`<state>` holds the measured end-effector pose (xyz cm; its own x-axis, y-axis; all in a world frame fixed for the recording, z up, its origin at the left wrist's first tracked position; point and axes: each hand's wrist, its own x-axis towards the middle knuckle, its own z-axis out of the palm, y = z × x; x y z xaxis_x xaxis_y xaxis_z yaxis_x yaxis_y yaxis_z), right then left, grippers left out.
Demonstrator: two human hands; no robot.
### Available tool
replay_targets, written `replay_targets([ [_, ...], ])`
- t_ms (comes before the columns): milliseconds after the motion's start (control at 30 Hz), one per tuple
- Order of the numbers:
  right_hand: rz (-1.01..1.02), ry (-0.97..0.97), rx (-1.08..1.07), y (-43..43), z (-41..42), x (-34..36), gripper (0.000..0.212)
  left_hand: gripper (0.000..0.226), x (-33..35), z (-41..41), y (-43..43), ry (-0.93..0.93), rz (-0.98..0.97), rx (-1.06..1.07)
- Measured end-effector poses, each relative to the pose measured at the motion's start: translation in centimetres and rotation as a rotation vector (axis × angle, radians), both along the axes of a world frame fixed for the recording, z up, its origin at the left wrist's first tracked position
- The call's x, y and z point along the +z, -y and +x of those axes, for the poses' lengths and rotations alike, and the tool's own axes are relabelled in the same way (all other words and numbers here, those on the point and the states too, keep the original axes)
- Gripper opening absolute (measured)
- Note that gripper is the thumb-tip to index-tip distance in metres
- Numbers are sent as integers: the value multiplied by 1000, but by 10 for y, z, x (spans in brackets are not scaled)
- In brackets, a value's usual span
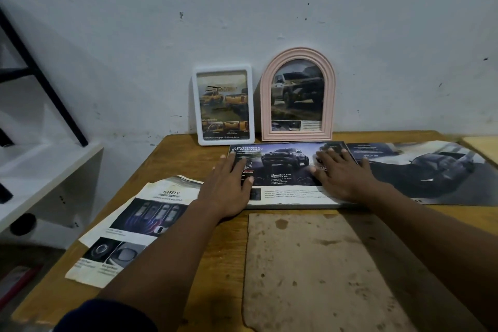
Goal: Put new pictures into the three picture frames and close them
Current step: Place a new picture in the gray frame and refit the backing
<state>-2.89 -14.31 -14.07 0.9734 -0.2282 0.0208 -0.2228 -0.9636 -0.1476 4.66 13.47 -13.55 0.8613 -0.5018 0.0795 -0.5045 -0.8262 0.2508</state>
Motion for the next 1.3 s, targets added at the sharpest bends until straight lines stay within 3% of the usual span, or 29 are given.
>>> replay_targets([
  [333, 90, 20, -13, 2, -1, -3, 65, 67, 3, -4, 8, -196, -389, 149],
  [500, 248, 196, -66, 5, -11, 23, 50, 63, 6, -1, 6, -54, -247, 94],
  [733, 179, 269, -144, 11, -76, 45, 44, 52, 15, -42, 15, 60, -235, 21],
  [900, 68, 226, -248, 13, -141, 36, 43, 63, 20, -93, 14, 156, -87, 94],
  [1200, 20, 131, -371, -11, -206, 12, 67, 67, 23, -177, -11, 139, 35, 105],
  [1300, 71, 178, -364, -23, -210, 8, 65, 72, 23, -188, -10, 87, 16, 95],
])
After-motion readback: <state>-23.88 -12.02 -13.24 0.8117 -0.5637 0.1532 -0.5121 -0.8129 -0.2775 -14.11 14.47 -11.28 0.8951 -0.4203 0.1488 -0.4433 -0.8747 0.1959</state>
